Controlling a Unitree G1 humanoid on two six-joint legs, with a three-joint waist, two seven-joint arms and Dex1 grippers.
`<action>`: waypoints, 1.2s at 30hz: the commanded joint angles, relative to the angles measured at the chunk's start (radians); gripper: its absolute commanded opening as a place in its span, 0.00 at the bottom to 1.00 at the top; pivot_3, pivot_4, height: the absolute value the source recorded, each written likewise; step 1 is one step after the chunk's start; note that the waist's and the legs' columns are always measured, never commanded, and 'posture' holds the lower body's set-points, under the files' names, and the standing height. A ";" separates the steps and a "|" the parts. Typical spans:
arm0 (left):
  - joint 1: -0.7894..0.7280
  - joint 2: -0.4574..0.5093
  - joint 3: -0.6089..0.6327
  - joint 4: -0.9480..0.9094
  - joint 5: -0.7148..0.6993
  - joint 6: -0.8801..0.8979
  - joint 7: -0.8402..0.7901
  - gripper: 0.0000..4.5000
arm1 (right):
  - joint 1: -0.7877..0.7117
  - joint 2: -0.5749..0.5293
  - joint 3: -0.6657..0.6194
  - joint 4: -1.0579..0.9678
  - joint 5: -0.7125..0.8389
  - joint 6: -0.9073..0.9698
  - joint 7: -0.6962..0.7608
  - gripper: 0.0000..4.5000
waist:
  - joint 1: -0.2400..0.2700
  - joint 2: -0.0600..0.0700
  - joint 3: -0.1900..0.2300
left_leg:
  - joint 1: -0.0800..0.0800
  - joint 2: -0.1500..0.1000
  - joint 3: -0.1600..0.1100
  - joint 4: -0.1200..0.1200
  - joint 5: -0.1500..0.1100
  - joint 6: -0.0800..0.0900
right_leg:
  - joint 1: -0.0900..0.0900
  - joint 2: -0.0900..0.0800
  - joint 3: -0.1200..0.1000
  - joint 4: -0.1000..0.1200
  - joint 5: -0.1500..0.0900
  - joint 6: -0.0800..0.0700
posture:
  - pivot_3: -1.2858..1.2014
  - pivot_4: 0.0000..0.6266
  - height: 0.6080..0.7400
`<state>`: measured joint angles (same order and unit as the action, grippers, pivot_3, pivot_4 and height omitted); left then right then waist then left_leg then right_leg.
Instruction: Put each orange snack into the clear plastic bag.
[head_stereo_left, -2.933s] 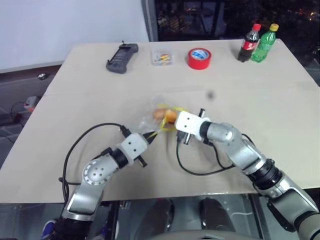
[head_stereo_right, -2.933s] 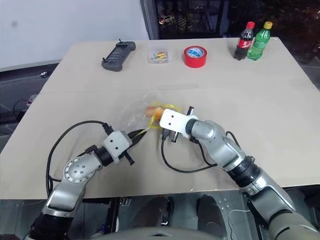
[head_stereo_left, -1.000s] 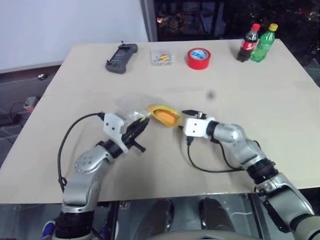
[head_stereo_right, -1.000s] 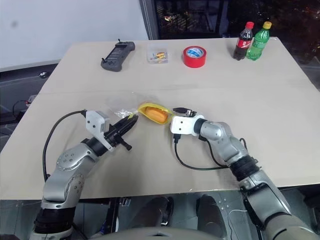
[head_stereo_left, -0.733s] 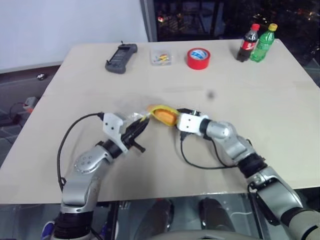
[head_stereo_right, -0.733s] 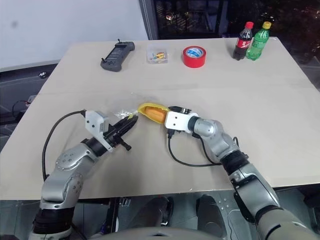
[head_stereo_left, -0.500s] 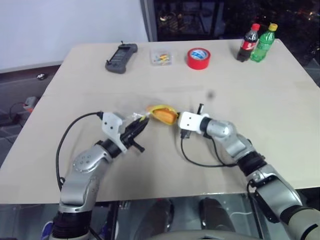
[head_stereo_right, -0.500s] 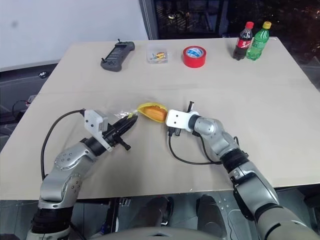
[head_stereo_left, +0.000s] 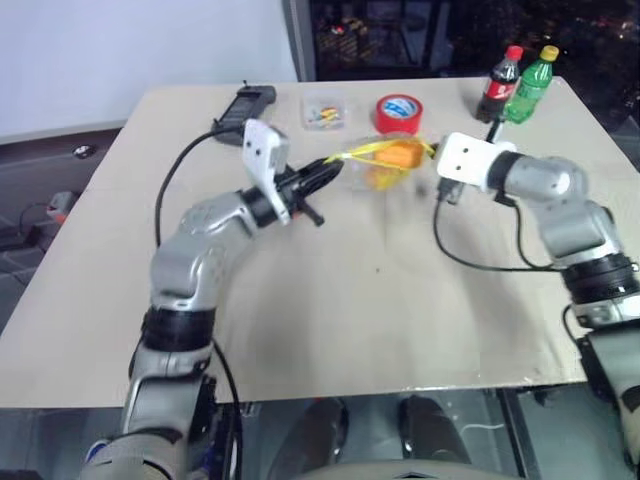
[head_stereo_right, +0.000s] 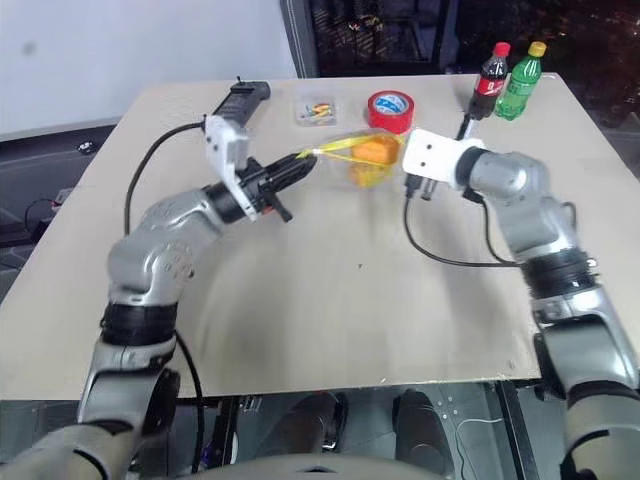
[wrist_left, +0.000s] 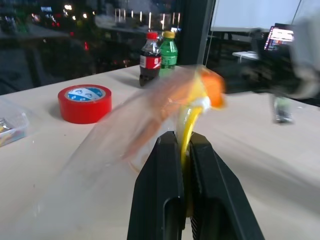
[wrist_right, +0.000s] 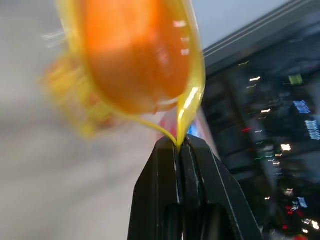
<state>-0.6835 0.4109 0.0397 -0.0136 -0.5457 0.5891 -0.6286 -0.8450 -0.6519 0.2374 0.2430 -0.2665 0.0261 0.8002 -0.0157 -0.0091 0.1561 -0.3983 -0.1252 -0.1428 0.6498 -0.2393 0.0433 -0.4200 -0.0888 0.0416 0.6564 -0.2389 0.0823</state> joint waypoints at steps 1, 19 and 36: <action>-0.082 -0.005 0.068 0.086 -0.046 0.019 -0.021 0.00 | 0.010 -0.085 -0.020 -0.046 0.055 0.106 0.169 0.01 | -0.004 0.000 0.001 | -0.001 0.000 0.000 0.000 0.000 0.000 | -0.001 0.000 0.000 0.000 0.000 0.000 | 0.52 0.24 1.00; -0.109 0.080 0.028 0.066 -0.090 0.073 -0.277 0.00 | -0.036 -0.219 -0.163 -0.149 0.547 0.617 0.565 0.01 | 0.000 -0.001 0.002 | -0.006 0.000 0.000 0.001 0.000 0.000 | -0.007 -0.004 0.001 0.001 0.000 0.000 | 0.52 0.24 1.00; -0.165 0.006 0.104 -0.019 -0.275 0.171 -0.190 0.00 | -0.091 -0.055 -0.258 -0.259 0.758 0.739 0.374 0.01 | -0.002 -0.002 0.003 | -0.019 -0.002 -0.001 0.009 0.000 0.000 | -0.019 -0.007 0.001 0.007 0.000 0.000 | 0.52 0.24 1.00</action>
<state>-0.8205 0.4271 0.1086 0.0326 -0.7532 0.7380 -0.8348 -0.9044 -0.7156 0.0140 0.0181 0.4667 0.7502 1.2110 -0.0176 -0.0113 0.1589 -0.4176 -0.1269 -0.1438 0.6589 -0.2393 0.0434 -0.4387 -0.0955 0.0425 0.6628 -0.2386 0.0825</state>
